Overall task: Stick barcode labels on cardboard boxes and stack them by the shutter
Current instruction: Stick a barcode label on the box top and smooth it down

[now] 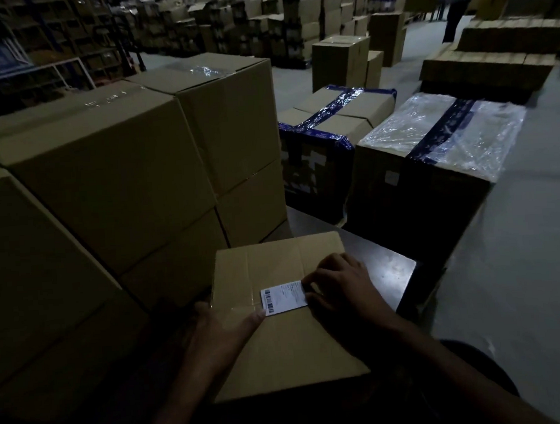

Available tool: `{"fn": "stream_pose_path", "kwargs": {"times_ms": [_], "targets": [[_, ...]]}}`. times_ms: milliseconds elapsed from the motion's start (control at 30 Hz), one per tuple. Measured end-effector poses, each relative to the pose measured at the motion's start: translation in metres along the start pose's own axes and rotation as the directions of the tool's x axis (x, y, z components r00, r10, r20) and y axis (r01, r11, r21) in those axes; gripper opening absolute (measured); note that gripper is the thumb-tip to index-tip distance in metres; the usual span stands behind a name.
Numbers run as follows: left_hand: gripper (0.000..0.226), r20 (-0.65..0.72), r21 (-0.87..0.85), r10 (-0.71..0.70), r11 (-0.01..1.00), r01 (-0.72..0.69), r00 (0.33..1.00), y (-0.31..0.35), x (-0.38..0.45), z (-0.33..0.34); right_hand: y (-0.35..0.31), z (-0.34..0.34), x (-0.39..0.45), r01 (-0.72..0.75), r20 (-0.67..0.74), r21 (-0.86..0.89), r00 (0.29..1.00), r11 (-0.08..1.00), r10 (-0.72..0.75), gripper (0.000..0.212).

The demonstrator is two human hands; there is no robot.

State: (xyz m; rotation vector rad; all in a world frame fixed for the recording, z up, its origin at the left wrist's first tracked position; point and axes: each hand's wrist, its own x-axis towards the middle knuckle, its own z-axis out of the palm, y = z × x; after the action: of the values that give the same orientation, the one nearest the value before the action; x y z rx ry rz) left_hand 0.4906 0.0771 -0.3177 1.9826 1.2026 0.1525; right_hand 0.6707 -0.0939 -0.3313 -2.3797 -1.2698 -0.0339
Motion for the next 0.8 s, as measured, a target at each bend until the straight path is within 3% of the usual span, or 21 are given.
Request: {"fn": "stream_pose_path", "kwargs": {"times_ms": [133, 233, 367, 667, 800], "targets": [[0.117, 0.014, -0.092, 0.0, 0.996, 0.001, 1.0, 0.002, -0.004, 0.001, 0.012, -0.011, 0.014, 0.047, 0.126, 0.031, 0.991, 0.998, -0.05, 0.039], [0.128, -0.023, -0.131, 0.058, 0.99, -0.06, 0.998, 0.002, 0.002, 0.008, -0.005, -0.001, 0.009, -0.035, 0.048, -0.008, 0.998, 0.999, 0.036, 0.03], [0.123, -0.054, -0.239, 0.129, 0.961, -0.139, 0.99, 0.0, 0.005, 0.016, -0.019, 0.014, -0.006, -0.132, -0.1, 0.068, 0.985, 0.989, 0.139, 0.016], [0.124, -0.133, -0.22, 0.163, 0.957, -0.19, 0.978, -0.007, 0.009, 0.023, -0.013, 0.011, 0.0, -0.145, -0.062, 0.095, 0.987, 0.985, 0.151, 0.019], [0.128, -0.142, -0.214, 0.162, 0.958, -0.19, 0.976, -0.012, 0.012, 0.025, -0.013, 0.009, 0.002, -0.128, -0.019, 0.071, 0.991, 0.989, 0.129, 0.031]]}}
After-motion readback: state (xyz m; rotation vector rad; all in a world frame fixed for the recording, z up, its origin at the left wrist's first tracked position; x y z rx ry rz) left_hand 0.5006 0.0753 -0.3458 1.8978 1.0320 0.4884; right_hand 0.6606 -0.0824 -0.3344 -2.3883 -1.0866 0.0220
